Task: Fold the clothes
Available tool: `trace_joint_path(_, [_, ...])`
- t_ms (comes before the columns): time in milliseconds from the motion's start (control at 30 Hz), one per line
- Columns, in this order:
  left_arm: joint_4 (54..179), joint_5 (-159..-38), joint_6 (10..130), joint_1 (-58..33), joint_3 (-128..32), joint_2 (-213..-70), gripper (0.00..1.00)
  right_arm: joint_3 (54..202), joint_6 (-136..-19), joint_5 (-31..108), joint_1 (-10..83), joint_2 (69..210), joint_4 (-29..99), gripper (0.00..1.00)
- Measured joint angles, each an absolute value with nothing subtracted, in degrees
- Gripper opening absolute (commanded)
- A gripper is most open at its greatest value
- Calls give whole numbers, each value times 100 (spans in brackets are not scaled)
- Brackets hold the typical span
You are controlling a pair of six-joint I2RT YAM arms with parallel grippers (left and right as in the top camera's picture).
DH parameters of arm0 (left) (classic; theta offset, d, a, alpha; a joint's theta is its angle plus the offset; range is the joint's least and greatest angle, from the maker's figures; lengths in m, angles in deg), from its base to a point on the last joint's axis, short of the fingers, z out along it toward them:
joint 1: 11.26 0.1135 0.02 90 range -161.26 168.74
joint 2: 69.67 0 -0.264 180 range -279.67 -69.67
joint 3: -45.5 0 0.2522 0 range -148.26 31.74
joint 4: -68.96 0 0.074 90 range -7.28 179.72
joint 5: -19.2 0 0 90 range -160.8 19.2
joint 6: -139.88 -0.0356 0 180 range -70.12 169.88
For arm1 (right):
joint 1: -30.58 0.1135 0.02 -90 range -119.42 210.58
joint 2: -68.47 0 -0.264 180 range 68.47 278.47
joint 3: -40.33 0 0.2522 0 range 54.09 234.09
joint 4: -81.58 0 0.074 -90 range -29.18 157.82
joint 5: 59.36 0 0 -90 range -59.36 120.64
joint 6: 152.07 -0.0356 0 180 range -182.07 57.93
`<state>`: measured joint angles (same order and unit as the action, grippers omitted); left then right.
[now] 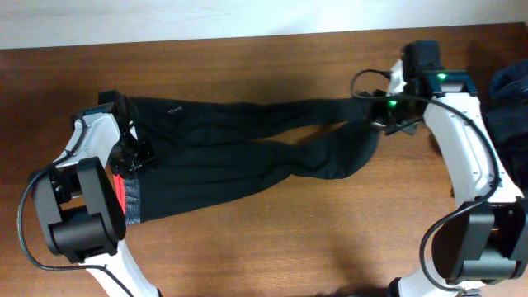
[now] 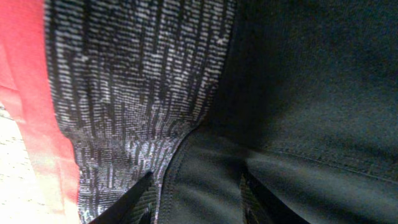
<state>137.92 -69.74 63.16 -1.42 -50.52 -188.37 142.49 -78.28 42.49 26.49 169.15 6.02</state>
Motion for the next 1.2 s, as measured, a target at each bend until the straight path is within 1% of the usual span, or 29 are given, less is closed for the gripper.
trace_joint_path(300, [13789,-6974,6316,-142,-5052,-18837,45,14249,-7782,3629,2069,16918,449,4])
trace_joint_path(700, [13792,-6974,6316,-142,-5052,-18837,45,14249,-7723,2837,1953,16920,545,5])
trace_joint_path(733, [13792,-6974,6316,-142,-5052,-18837,45,14249,-7723,2765,1953,16920,575,8])
trace_joint_path(767, [13789,-6974,6316,-142,-5052,-18837,45,14249,-7734,2704,1953,16920,613,15])
trace_joint_path(800, [13792,-6974,6316,-142,-5052,-18837,45,14249,-7727,2652,1953,16920,659,24])
trace_joint_path(833, [13792,-6974,6316,-142,-5052,-18837,45,14249,-7721,2593,1953,16920,689,31])
trace_joint_path(867, [13792,-6974,6316,-142,-5052,-18837,45,14249,-7718,2547,1953,16924,707,34])
trace_joint_path(933, [13792,-6974,6316,-142,-5052,-18837,45,14249,-7701,2438,1951,16931,737,37])
trace_joint_path(1200, [13785,-6974,6316,-142,-5052,-18837,45,14249,-7690,2210,1846,16946,809,38])
